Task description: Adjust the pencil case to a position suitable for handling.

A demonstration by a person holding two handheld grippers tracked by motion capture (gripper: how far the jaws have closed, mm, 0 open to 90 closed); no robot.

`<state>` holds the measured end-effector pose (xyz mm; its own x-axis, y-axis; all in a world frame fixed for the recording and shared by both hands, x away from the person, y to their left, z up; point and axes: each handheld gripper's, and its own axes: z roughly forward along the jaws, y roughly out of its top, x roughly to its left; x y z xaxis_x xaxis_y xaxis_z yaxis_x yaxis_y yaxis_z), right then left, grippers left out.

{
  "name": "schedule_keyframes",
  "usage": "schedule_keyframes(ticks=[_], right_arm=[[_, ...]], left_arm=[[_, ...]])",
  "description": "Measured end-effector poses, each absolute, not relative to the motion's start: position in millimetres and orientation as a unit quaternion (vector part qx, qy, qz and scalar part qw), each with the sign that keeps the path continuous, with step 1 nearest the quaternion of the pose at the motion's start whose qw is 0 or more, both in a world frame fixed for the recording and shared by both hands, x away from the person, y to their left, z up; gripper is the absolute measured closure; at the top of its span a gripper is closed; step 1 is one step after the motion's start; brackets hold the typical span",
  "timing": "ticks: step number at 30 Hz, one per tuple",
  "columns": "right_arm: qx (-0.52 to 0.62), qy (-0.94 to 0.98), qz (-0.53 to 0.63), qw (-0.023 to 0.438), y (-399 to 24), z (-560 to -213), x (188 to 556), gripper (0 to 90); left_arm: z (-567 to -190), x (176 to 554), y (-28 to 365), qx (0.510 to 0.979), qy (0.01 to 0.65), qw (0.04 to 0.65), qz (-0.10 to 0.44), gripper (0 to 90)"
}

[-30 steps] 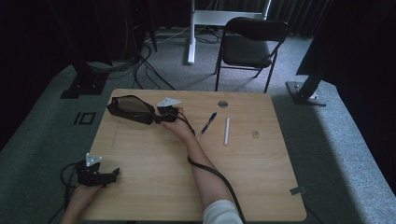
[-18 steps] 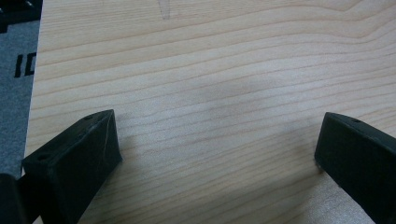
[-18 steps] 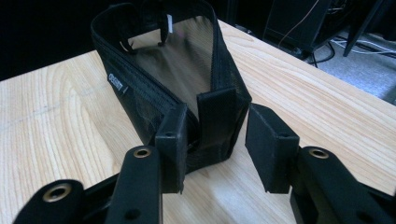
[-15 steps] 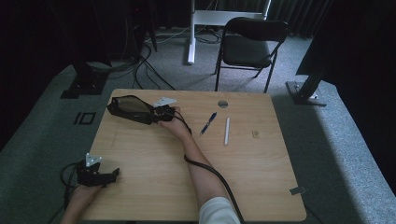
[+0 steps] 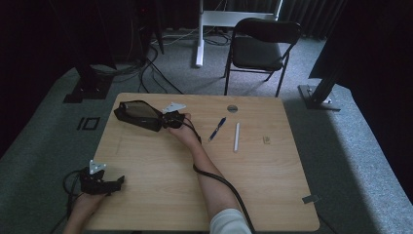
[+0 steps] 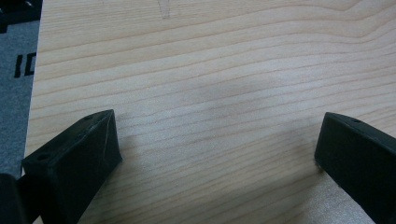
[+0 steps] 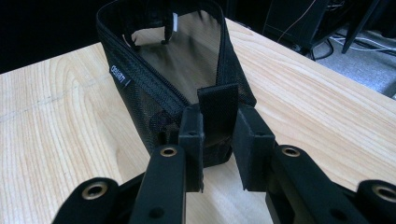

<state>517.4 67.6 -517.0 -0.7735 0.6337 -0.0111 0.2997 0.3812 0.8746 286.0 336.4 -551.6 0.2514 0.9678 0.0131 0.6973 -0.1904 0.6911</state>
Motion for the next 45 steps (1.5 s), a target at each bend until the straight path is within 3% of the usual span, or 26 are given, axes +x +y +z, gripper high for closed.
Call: schedule_keyframes(ticks=[45], right_arm=[[0.303,0.792,0.498,0.181,24,-513,461,74.4]], left_arm=[[-552,286,336,0.735,0.566,0.29,0.232,0.1]])
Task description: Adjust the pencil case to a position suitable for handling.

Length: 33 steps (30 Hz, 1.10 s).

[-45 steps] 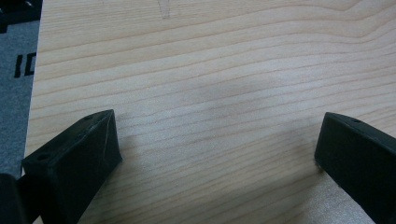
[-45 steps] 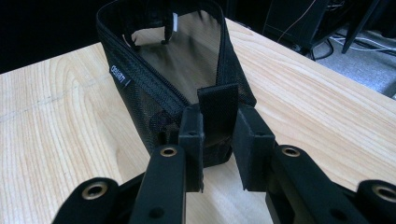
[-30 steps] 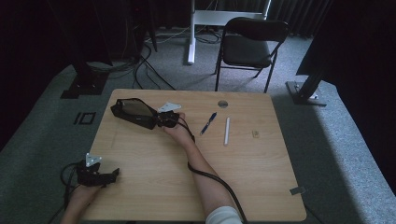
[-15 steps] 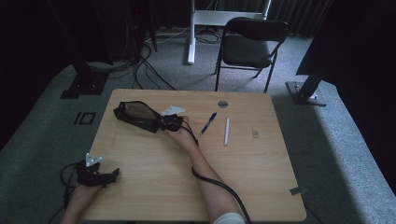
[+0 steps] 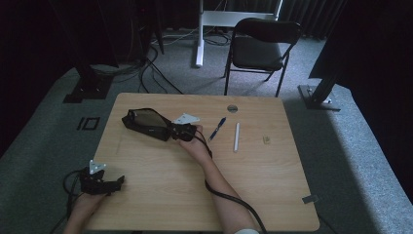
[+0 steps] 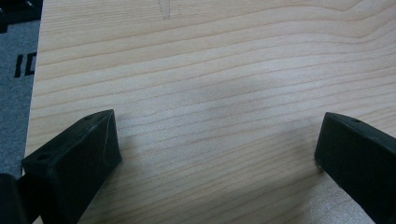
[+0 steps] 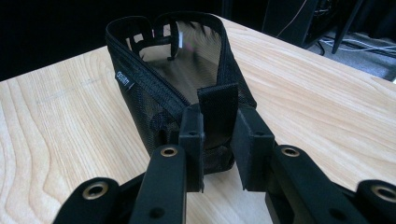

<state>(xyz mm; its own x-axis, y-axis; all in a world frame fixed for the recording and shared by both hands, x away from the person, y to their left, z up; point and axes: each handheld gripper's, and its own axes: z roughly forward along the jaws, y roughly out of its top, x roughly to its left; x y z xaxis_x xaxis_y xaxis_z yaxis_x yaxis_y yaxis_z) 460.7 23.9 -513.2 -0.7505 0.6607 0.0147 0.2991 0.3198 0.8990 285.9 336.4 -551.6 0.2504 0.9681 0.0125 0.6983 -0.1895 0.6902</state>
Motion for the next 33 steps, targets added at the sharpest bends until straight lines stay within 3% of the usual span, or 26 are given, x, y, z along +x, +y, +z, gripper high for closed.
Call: schedule_keyframes(ticks=[33], right_arm=[[0.314,0.786,0.495,0.196,-43,-523,404,74.5]], left_arm=[[-552,286,336,0.735,0.567,0.29,0.232,0.1]])
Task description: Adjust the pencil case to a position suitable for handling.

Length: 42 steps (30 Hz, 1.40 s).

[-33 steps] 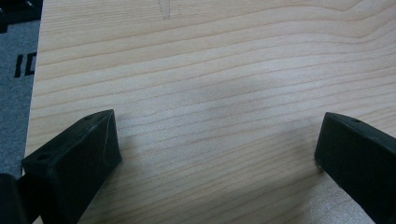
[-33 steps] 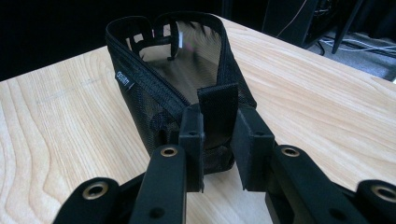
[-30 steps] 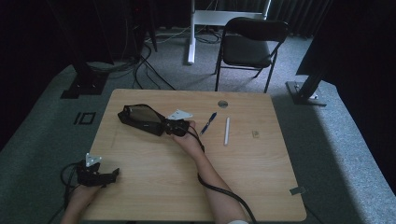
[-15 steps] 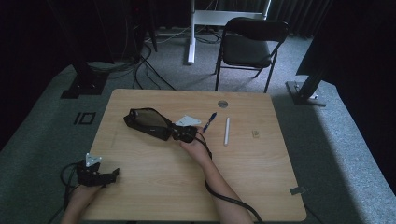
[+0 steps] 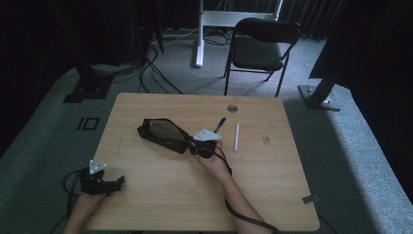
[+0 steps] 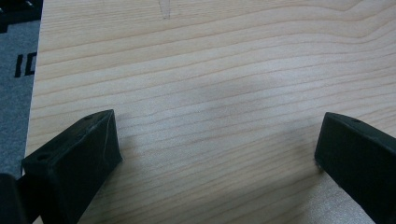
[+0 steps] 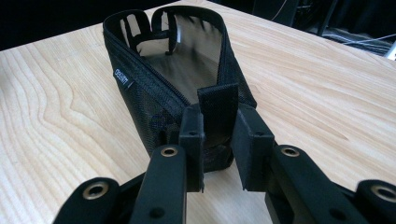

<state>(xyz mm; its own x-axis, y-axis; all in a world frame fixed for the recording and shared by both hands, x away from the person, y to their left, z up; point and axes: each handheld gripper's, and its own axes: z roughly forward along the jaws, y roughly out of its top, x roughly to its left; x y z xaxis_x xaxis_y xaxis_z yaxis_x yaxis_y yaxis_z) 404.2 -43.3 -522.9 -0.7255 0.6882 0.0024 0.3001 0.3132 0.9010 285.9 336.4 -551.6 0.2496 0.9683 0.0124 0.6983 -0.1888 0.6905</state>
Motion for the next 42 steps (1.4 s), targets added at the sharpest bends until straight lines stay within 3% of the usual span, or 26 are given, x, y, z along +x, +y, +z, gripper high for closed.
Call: schedule_keyframes(ticks=[42], right_arm=[[0.343,0.772,0.485,0.227,-110,-529,341,74.5]], left_arm=[[-552,286,336,0.734,0.568,0.29,0.233,0.1]])
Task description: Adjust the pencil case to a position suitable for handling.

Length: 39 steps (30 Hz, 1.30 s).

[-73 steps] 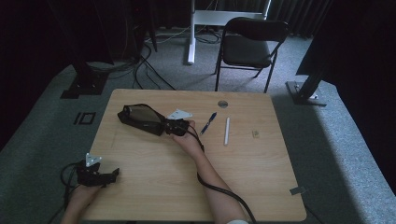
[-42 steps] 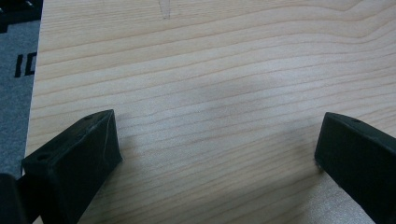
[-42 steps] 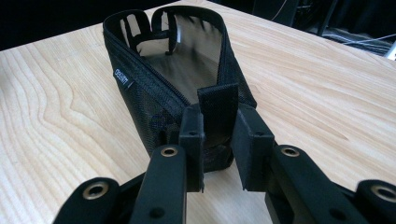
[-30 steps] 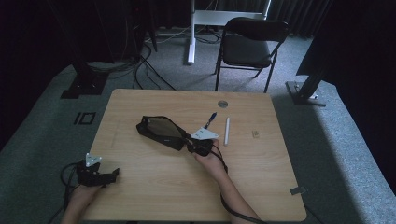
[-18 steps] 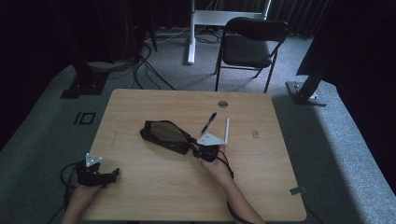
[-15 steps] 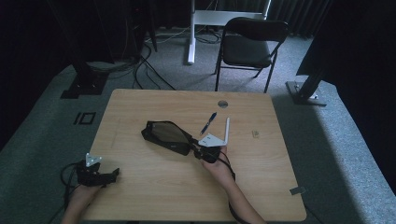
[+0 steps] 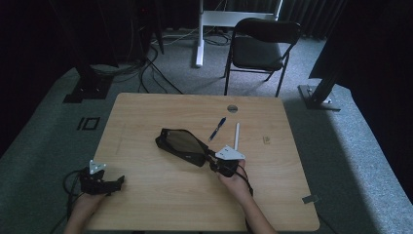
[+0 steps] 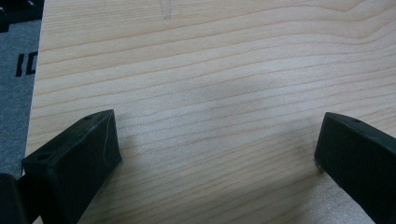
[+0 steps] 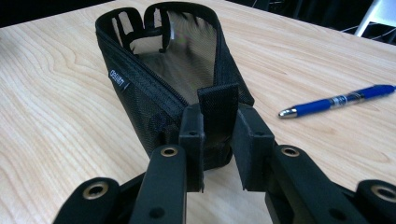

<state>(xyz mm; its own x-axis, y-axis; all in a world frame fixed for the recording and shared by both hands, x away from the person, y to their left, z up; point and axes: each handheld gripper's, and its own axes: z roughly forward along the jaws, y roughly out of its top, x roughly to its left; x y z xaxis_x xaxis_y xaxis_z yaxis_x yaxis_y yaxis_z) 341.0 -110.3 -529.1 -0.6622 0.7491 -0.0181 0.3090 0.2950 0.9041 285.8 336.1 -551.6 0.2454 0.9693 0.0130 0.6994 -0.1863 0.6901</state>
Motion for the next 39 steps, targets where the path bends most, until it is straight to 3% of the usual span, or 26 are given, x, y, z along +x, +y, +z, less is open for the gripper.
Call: schedule_keyframes(ticks=[39], right_arm=[[0.36,0.764,0.474,0.25,-164,-529,289,74.4]], left_arm=[[-552,286,336,0.734,0.569,0.29,0.233,0.1]])
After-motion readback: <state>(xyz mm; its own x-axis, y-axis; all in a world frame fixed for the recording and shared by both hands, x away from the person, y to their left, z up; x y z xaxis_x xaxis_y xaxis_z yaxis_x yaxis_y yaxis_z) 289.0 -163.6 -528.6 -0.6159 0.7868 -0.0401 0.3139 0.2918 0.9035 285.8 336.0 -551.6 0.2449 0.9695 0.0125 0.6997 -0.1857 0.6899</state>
